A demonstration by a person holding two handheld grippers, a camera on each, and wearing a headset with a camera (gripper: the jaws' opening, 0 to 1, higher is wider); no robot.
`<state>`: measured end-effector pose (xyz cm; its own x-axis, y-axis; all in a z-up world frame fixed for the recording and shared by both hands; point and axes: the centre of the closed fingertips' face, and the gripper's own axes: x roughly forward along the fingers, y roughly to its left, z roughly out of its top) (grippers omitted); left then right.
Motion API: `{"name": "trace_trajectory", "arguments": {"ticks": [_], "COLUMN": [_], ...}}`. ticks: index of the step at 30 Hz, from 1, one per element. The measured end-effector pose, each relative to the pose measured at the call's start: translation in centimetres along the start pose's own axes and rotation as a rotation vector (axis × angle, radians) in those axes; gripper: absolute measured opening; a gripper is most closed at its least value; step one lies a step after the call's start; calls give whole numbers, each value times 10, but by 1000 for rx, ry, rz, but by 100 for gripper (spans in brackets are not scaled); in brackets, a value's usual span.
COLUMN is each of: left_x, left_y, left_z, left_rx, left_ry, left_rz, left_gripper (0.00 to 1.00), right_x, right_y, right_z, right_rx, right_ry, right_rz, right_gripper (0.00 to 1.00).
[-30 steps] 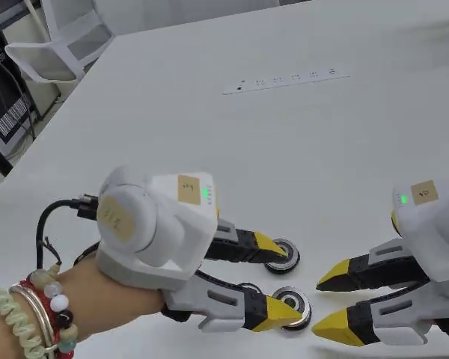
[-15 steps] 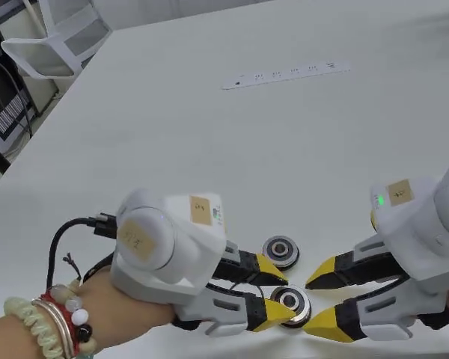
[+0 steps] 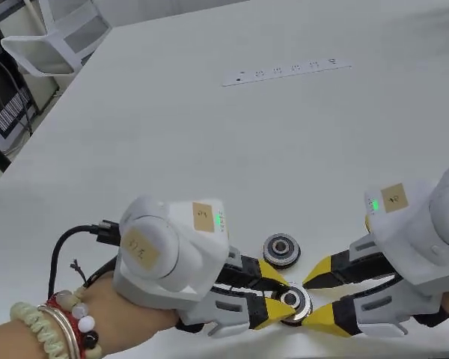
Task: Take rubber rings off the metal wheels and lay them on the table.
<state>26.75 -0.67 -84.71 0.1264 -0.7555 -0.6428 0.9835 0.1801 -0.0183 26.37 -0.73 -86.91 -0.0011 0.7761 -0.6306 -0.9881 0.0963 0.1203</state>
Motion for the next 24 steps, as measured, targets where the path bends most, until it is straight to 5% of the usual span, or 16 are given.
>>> {"name": "trace_trajectory", "arguments": {"ticks": [8,12,20,24], "left_x": [0,1,2,2], "left_y": [1,1,2,2], "left_z": [0,0,-1,-1], "left_rx": [-3,-14,-23,-28], "left_ry": [-10,-20,-27,-40], "left_rz": [5,5,5,3], "left_gripper": [14,14,14,14], "right_x": [-4,-6,-6,-5], "right_y": [1,-3,-4,-5], "right_z": [-1,-3,-5,-6], "right_rx": [-31,-85,-37,82], "right_ry": [6,13,16,15], "right_rz": [-7,-40,-5,7], "right_gripper": [12,1,1,0]}}
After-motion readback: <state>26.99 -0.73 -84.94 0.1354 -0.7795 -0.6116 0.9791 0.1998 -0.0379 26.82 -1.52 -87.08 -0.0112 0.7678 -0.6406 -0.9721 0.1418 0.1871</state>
